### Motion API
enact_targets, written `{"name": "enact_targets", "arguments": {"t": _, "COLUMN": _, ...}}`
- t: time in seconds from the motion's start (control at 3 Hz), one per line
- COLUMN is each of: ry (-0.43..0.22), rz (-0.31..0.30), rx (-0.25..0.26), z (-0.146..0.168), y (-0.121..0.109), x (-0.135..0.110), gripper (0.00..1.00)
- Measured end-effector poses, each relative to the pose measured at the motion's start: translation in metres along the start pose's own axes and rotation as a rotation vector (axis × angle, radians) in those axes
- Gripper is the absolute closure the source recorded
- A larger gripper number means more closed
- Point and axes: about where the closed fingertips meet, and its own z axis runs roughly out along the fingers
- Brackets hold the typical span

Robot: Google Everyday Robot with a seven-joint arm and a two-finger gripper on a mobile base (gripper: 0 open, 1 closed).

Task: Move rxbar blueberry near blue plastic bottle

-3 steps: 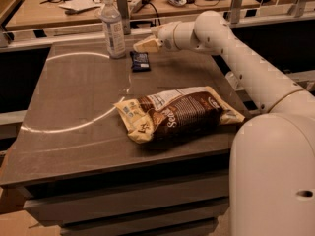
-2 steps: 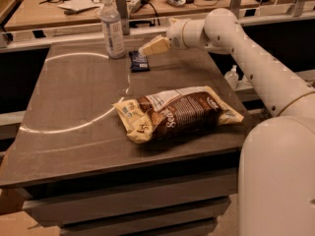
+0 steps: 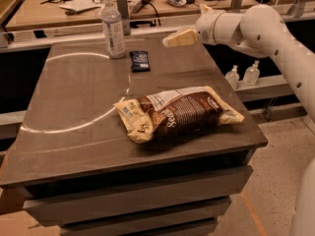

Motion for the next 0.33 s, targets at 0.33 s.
{"name": "enact_targets", "arguments": {"t": 0.33, "ry": 0.000, "rz": 0.000, "rx": 0.000, "z": 0.0000, "y": 0.0000, "x": 0.0000, "gripper": 0.00}}
